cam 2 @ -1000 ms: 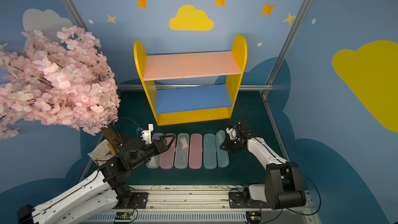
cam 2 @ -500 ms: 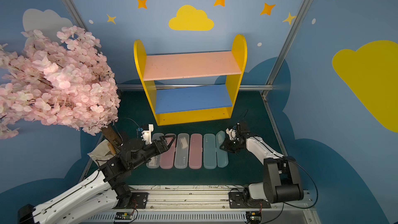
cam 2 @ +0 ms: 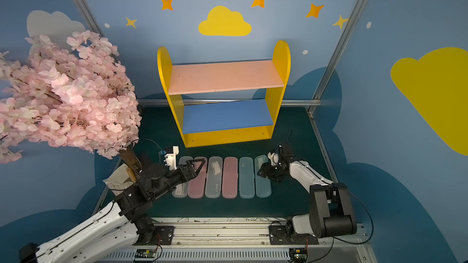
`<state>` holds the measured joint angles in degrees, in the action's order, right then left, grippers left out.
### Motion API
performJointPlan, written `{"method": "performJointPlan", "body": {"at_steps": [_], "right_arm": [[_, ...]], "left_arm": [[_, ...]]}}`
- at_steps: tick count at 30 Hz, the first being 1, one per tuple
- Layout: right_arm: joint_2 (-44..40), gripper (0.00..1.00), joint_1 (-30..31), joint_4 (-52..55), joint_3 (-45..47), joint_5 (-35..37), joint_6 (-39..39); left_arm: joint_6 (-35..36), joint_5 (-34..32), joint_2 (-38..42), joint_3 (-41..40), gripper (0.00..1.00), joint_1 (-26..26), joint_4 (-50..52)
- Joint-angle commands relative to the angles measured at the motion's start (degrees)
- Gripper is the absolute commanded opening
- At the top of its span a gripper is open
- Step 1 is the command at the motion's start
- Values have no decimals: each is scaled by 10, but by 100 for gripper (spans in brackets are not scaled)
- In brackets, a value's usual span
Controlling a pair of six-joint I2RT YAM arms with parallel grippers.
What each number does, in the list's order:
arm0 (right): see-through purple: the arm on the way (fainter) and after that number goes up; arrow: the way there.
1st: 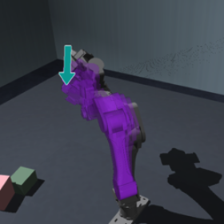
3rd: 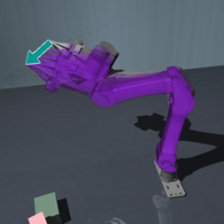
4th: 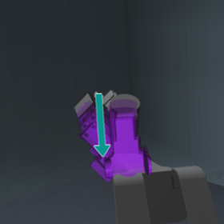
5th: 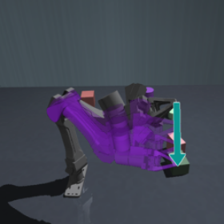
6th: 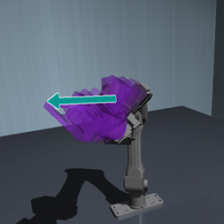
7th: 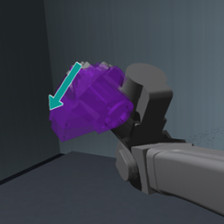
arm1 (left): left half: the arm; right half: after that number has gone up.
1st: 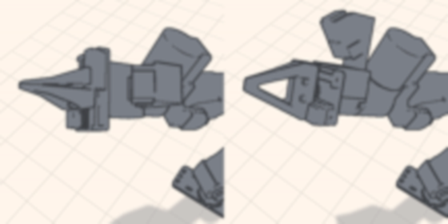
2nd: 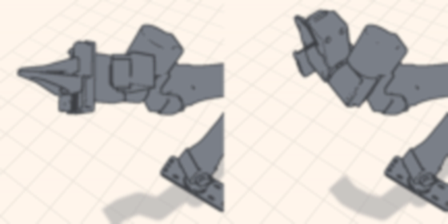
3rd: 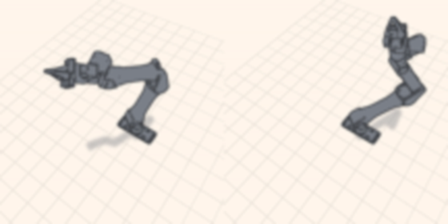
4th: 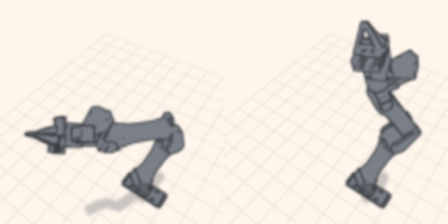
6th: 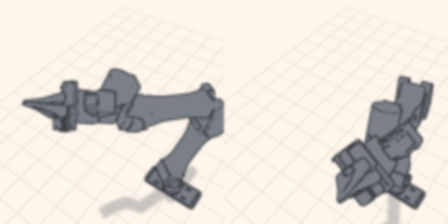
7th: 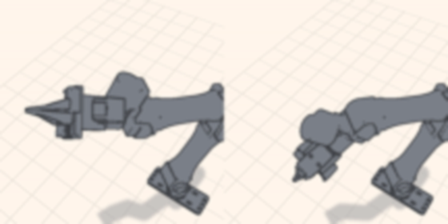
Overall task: Remove the pencil cases from the shelf
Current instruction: Place the pencil case at the center of the board.
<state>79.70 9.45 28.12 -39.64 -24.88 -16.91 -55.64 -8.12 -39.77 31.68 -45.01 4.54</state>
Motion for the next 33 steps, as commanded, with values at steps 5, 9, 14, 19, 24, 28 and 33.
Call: {"method": "performJointPlan", "body": {"at_steps": [5,9,14,19,24,28,33], "right_arm": [[12,69,-4,58,-29,45,-4],[7,73,-4,78,-39,66,0],[-24,93,-4,81,-39,87,-1],[-70,94,-4,72,-37,98,-1],[-148,97,-4,39,-23,112,13],[-223,99,-4,-9,3,143,24],[-312,99,-4,-125,82,194,11]], "left_arm": [[79,-63,29,-2,100,3,78],[114,-111,45,1,100,3,115],[191,-179,55,7,100,3,137],[275,-246,57,2,100,3,118],[373,-320,70,-37,100,6,31],[443,-351,73,-64,100,28,-40],[484,-300,58,-82,100,122,-83]]}}
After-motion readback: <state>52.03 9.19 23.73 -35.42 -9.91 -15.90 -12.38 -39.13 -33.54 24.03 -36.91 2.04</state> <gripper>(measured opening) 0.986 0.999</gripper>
